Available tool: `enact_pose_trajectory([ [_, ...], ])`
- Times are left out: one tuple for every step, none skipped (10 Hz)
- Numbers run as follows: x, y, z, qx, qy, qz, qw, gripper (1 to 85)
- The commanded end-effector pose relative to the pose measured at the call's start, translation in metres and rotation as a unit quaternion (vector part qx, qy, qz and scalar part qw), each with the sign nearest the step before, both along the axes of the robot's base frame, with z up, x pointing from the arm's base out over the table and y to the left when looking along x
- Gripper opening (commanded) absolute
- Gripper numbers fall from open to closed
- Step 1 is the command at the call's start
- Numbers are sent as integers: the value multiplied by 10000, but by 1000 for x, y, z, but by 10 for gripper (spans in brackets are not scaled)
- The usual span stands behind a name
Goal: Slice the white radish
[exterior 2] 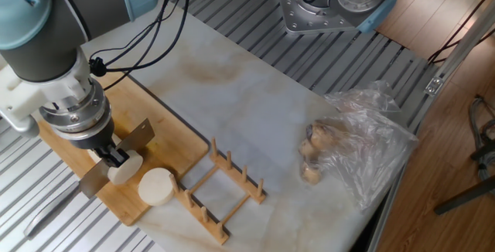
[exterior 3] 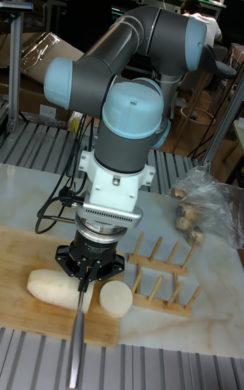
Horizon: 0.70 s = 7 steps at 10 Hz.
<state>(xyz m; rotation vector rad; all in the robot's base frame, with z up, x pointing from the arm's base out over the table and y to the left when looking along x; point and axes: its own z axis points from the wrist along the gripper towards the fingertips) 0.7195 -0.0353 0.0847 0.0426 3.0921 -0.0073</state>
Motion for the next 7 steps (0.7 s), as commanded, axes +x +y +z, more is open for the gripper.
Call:
enact_pose_trajectory([
  [-3,-1,1,21,63,82,9999,13],
  [-5,-4,4,17,133,196,9997,23],
  [-8,-6,7,37,180,326,9993,60],
  [-9,-6,8,53,210,350,9992,93],
  [-9,-5,9,68,210,350,9991,103],
  [-10,-5,10,76,217,365,9991,110],
  [-11,-4,12,83,233,388,9989,127],
])
